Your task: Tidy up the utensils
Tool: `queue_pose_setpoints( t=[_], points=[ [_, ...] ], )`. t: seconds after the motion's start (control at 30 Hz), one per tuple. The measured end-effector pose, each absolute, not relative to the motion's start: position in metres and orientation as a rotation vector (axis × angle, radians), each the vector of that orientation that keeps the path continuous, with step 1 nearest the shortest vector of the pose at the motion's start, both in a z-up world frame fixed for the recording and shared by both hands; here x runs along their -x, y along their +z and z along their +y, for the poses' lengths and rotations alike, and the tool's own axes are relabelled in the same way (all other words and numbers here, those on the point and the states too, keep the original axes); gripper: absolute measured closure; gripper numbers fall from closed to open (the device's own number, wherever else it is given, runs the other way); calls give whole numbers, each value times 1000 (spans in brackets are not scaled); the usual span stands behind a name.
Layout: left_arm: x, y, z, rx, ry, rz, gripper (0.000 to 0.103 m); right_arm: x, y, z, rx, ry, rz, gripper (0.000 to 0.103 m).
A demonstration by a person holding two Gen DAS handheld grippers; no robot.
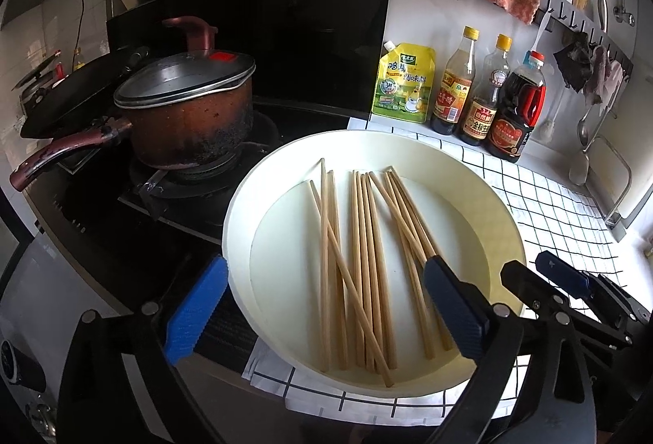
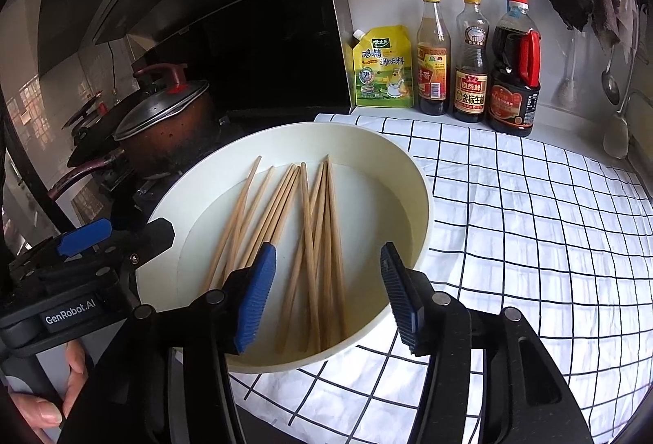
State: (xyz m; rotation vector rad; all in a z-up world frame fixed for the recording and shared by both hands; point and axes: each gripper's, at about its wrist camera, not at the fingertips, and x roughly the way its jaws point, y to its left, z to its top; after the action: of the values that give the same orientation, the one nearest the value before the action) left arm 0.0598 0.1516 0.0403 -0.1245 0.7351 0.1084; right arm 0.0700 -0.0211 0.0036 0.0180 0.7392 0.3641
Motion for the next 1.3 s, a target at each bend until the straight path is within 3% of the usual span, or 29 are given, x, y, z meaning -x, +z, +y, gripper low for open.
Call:
queue_pose_setpoints(
  t=[0.37,0.73,1.3],
  points=[
    [-58,39,151,140,107,737,7,-69,2,-27,-25,355,746,48],
    [-59,36,151,140,115,744,7,-71,-1,-34,-52,343,741,30],
    [-63,29,156,145,149,765,6,-75,-8,-35,-53,328,766,27]
  ],
)
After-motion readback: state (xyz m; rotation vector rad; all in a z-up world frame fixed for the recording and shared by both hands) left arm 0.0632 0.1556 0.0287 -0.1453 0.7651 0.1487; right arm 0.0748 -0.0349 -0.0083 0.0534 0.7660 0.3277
